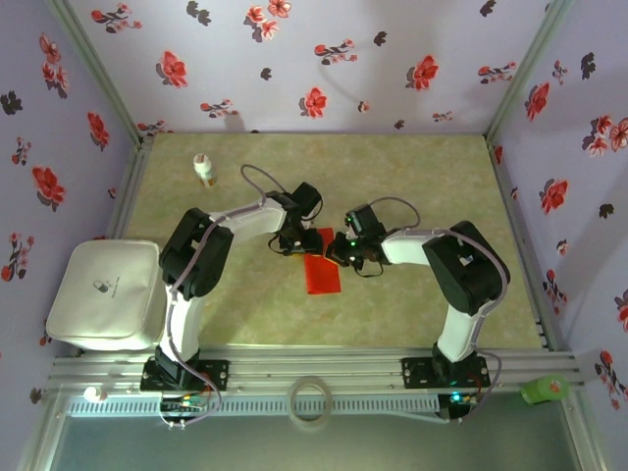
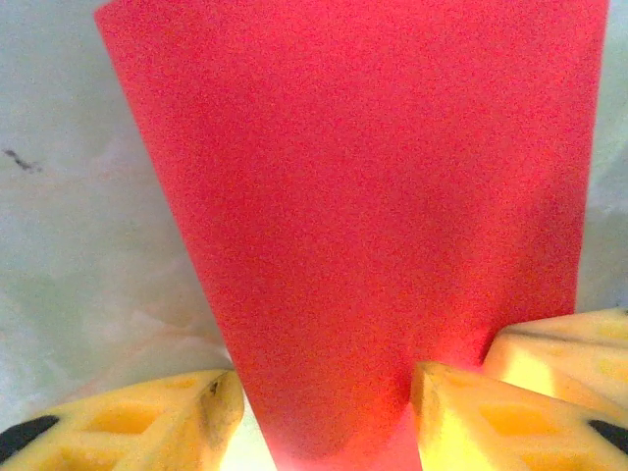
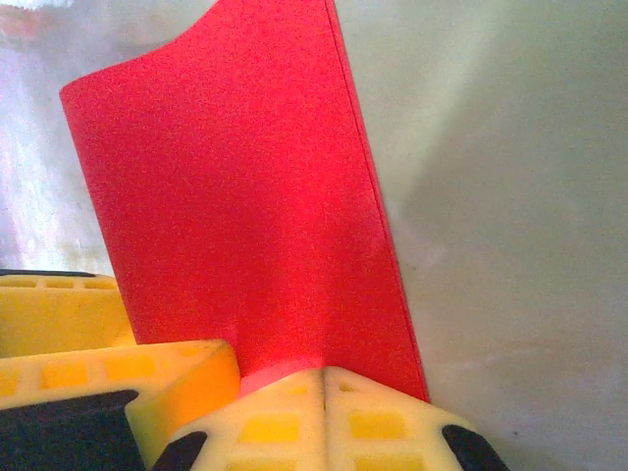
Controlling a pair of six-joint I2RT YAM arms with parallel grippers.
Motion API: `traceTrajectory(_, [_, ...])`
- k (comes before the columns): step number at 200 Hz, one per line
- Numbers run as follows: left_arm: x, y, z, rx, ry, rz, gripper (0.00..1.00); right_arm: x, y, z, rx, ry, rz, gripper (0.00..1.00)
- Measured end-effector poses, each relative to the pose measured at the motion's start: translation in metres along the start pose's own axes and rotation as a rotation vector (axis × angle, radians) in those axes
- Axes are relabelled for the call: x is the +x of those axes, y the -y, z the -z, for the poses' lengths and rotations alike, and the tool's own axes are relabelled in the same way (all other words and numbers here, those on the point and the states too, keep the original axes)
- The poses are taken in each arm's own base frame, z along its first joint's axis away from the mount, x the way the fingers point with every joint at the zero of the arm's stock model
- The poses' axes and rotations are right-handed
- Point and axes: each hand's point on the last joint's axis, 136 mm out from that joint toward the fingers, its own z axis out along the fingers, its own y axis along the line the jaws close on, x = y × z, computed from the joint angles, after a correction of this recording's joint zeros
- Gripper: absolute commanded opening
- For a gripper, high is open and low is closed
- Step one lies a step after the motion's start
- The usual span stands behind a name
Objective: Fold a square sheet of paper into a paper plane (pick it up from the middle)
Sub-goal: Hold the square sheet of paper at the center of the table.
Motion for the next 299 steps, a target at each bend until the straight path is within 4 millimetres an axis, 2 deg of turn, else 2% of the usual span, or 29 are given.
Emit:
traceTrajectory(32, [-0.001,0.004,0.006,0.024,0.022,0.004,0.58,0.0,-0.001,0.0,-0.004,0.003,0.004,0.0])
traceTrajectory(48, [-0.002,-0.002,0.011,0.013,0.043,0.014,0.59,0.0,-0.001,0.0,-0.003,0.004,0.003,0.0])
traceTrajectory(92, [-0.018,-0.027,0.055,0.041,0.156,0.098,0.58,0.0,0.0,0.001,-0.005,0.014,0.006,0.0])
traceTrajectory(109, [-0.022,-0.032,0.063,0.063,0.182,0.12,0.58,0.0,-0.001,0.001,-0.005,0.014,0.007,0.0])
traceTrajectory(151, [-0.008,-0.026,0.049,0.156,0.13,0.136,0.6,0.0,-0.001,0.001,-0.005,0.015,0.007,0.0])
traceTrajectory(183, [-0.008,-0.012,0.044,0.229,0.112,0.138,0.6,0.0,-0.001,0.001,-0.005,0.015,0.0,0.0])
traceTrajectory(235, [0.004,-0.008,0.016,0.239,0.028,0.157,0.56,0.0,-0.001,0.001,-0.005,0.016,-0.007,0.0])
traceTrajectory(299, [0.006,-0.003,0.012,0.238,0.013,0.149,0.52,0.0,-0.001,0.001,-0.003,0.018,-0.006,0.0])
